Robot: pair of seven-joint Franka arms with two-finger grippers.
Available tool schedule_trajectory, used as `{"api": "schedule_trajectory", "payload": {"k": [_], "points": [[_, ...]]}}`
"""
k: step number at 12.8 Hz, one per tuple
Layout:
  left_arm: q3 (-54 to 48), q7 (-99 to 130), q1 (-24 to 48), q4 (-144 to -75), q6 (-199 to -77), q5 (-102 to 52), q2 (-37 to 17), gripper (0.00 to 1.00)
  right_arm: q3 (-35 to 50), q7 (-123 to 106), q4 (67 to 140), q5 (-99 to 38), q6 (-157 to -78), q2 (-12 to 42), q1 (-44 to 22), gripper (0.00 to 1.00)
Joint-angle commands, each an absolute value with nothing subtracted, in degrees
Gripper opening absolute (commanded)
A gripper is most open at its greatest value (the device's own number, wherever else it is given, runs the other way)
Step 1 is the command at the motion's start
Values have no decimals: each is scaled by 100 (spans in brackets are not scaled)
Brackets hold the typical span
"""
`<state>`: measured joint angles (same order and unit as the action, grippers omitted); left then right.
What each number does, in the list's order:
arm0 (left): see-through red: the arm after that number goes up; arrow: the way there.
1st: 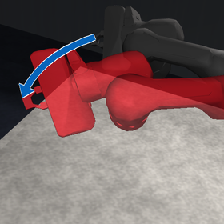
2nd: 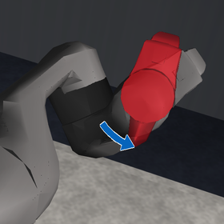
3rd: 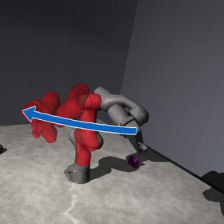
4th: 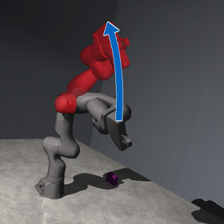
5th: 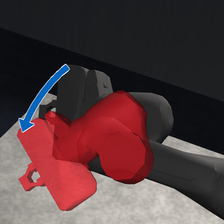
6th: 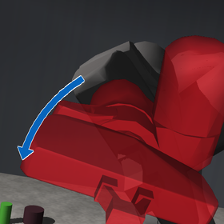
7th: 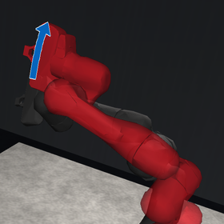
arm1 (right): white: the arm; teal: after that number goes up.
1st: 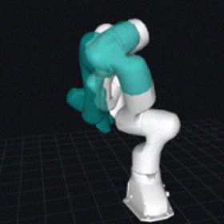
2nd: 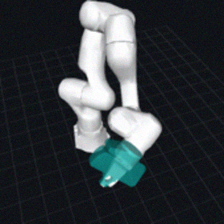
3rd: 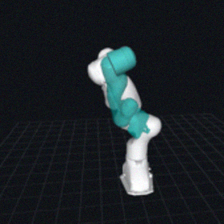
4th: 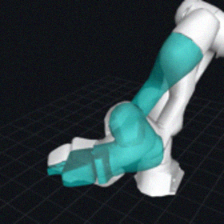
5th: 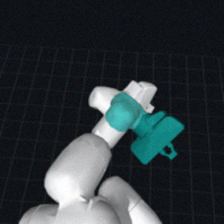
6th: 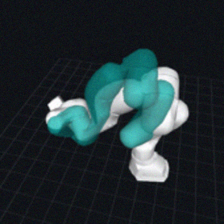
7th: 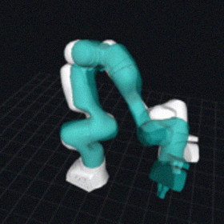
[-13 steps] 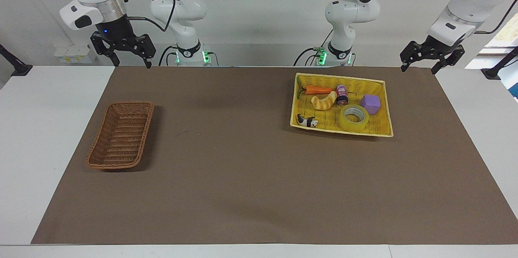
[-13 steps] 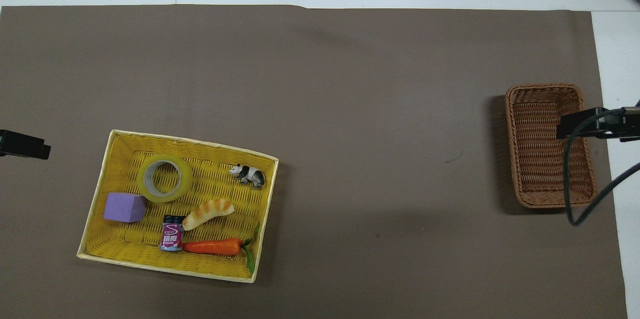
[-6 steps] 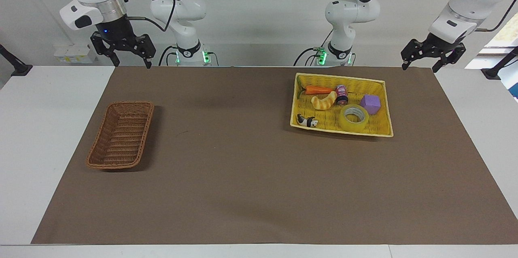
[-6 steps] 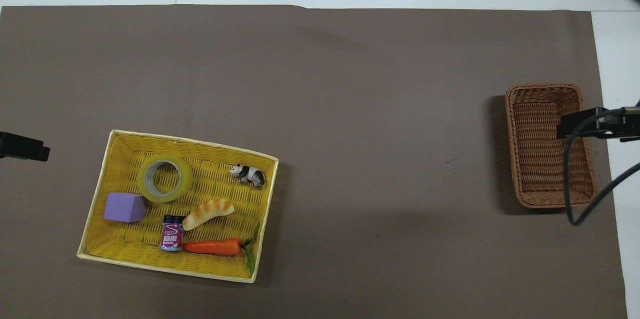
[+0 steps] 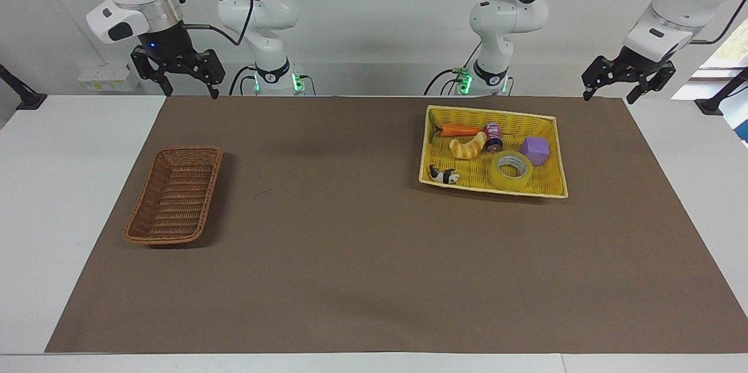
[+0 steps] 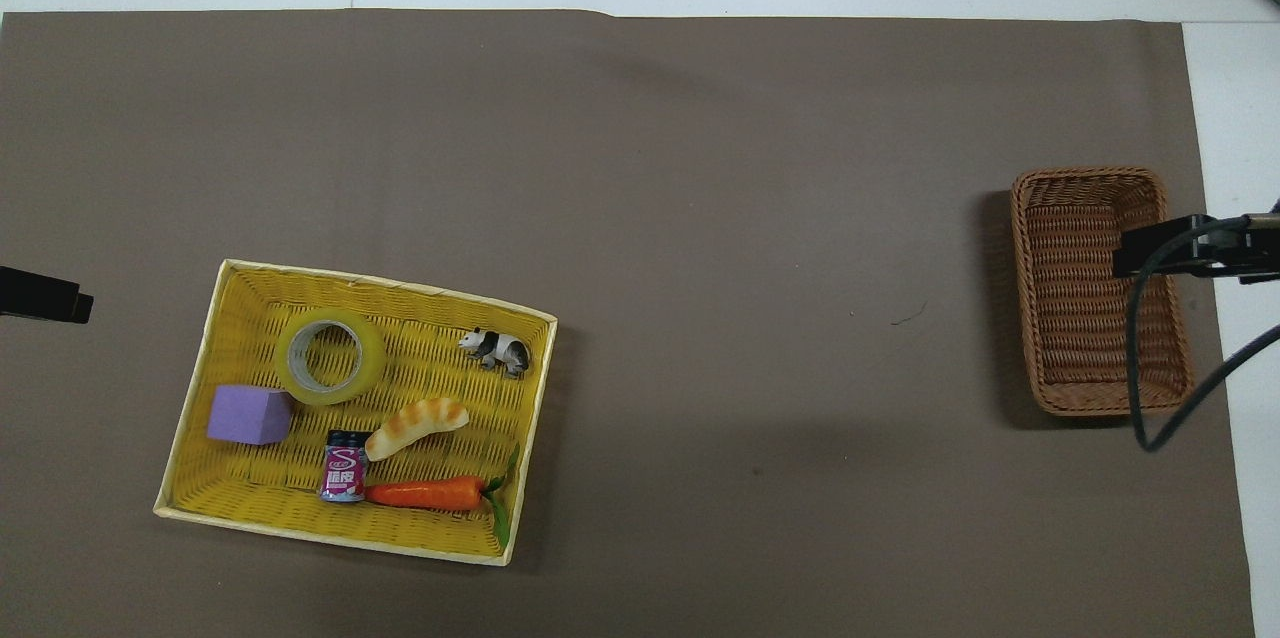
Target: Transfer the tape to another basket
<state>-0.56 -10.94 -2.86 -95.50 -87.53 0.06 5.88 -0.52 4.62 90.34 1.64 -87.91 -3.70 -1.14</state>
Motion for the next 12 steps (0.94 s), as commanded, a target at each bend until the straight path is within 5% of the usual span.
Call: {"api": "schedule_trajectory", "payload": {"k": [1,9,12], "points": [[-105,-1090,-387,-9598,-8789,-79,633,100,-35,369,9141,114,-8824,-448,-88,100],[-149,-827,-141,-9816,-9420,-62,-280,100,-35,369,9141,106,-8824,-448,-88,100],[-149,-659,35,-11139,-10718,-62,-89,100,-35,369,9141,114,-8824,-448,-88,100]]}}
